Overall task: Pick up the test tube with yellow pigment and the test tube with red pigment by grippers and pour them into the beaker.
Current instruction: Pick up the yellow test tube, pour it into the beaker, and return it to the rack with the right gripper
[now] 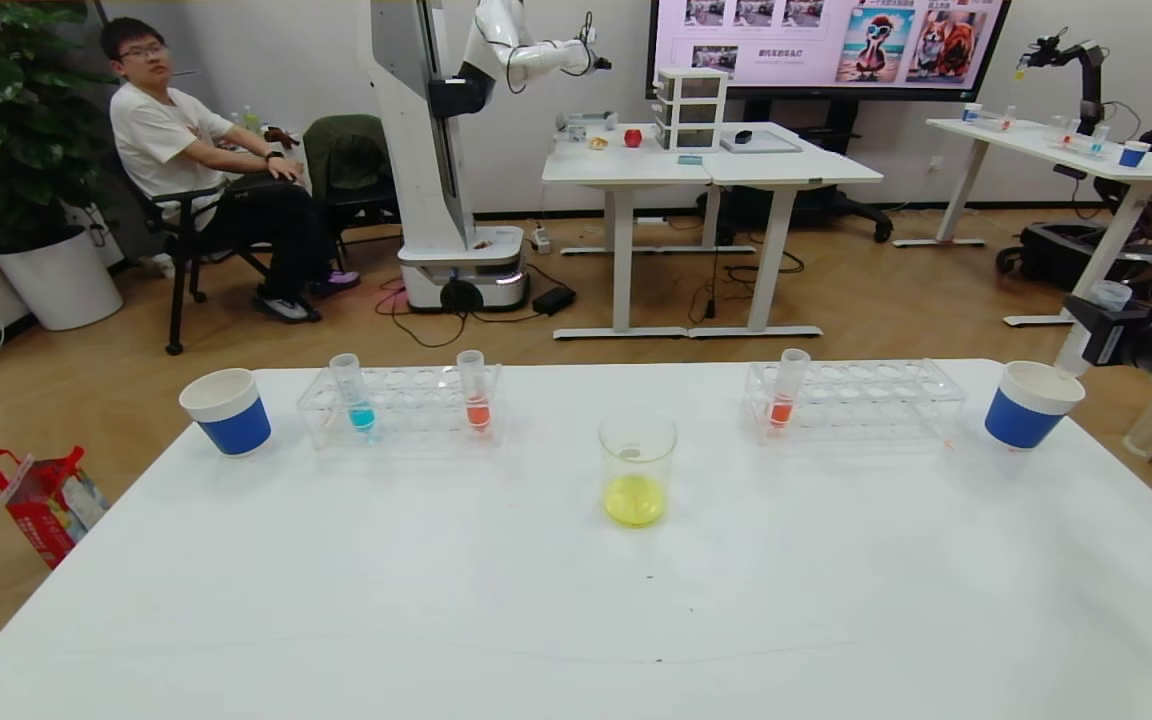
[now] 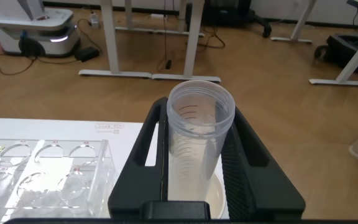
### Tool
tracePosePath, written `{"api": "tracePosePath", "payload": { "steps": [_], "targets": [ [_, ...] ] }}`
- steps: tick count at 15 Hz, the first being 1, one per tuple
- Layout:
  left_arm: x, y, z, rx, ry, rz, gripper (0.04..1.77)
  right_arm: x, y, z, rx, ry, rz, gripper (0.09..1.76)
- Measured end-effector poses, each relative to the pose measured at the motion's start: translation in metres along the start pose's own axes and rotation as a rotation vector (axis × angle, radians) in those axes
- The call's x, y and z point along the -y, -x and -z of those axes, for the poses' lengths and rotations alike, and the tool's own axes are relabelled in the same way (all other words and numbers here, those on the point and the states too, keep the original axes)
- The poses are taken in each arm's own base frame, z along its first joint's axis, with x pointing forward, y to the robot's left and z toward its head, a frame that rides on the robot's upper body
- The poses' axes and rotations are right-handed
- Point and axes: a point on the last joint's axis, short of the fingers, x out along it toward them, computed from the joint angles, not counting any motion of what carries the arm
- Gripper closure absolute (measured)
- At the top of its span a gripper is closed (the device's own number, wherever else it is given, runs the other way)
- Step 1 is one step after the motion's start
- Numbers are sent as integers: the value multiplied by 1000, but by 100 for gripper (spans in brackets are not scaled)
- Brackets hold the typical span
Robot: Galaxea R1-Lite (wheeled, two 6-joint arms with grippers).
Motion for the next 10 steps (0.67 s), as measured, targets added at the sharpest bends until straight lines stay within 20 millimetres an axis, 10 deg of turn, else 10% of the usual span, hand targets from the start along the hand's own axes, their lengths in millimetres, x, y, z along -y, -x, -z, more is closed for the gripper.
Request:
{"api": "tracePosePath", "payload": {
  "steps": [10],
  "targets": [
    [0, 0, 0, 0, 0, 0, 6, 7, -21, 59, -53, -20, 3, 135]
  ]
}}
